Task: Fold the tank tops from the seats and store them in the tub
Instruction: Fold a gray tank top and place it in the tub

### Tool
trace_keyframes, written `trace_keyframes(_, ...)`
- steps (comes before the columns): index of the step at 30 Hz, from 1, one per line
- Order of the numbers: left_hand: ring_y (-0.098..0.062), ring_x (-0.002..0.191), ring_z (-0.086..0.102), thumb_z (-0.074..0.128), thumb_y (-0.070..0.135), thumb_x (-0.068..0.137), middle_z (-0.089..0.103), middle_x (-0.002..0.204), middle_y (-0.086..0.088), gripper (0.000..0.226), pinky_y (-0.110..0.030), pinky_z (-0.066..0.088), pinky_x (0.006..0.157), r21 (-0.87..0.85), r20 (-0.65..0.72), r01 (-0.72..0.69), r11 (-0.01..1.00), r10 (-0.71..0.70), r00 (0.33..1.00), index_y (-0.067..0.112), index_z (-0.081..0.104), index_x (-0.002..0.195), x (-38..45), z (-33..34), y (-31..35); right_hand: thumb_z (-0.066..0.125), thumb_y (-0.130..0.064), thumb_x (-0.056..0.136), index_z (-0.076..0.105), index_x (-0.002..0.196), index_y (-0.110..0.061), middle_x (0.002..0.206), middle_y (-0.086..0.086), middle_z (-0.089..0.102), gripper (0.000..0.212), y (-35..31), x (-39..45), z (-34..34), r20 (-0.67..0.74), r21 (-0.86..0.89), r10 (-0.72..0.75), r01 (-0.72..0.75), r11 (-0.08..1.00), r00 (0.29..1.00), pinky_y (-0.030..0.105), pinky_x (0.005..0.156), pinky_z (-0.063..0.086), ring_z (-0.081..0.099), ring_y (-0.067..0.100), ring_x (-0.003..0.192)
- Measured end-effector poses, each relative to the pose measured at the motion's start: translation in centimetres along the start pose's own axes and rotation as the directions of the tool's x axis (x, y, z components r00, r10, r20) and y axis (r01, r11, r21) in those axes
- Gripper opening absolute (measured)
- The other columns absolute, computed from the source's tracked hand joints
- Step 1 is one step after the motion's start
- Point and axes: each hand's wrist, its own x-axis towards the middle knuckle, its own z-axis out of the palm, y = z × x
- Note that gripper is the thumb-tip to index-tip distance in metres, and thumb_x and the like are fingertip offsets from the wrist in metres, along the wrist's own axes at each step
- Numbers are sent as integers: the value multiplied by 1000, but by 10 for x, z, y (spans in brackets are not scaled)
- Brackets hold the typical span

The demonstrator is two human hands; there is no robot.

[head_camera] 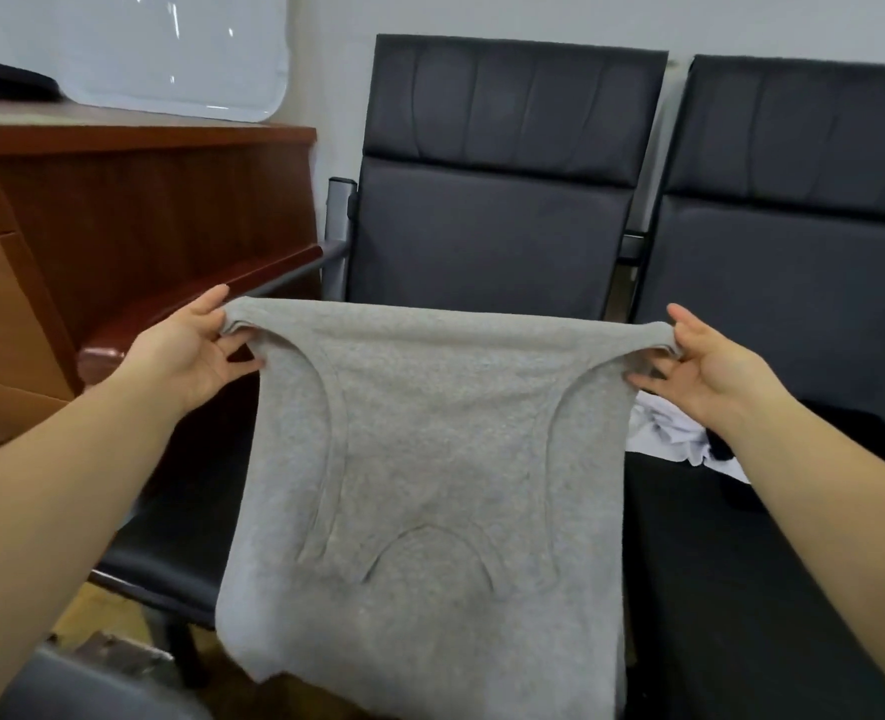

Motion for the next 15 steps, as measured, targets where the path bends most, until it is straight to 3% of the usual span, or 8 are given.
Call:
trace_keyframes(2, -14, 93, 63, 26, 2, 102, 61, 106, 3, 49, -58, 31, 107, -1, -18, -20, 1000, 20, 1000, 20, 33, 148, 20, 7, 0, 31, -11, 105, 42, 142, -19, 112, 5, 59, 40, 3, 20, 11, -19, -10, 10, -10, 1000, 1000, 57, 104, 36, 60, 21, 101)
trace_keyframes(8, -27, 122, 53, 24, 2, 102, 53, 135, -7, 49, -53, 28, 113, -20, -58, -48, 999, 47, 997, 19, 39, 145, 61, 28, 10, 27, -8, 104, 42, 142, -18, 110, 6, 60, 42, 13, 63, 34, -61, 54, 31, -28, 998, 998, 57, 105, 34, 62, 22, 99)
trace_keyframes(15, -26, 131, 47, 26, 2, 101, 51, 139, -8, 48, -52, 22, 117, 39, -104, -23, 999, 27, 994, 18, 44, 142, 60, 19, 3, 27, -5, 103, 42, 143, -18, 109, 3, 59, 45, 25, 68, 31, -50, -20, 58, -59, 998, 997, 56, 111, 28, 59, 22, 101)
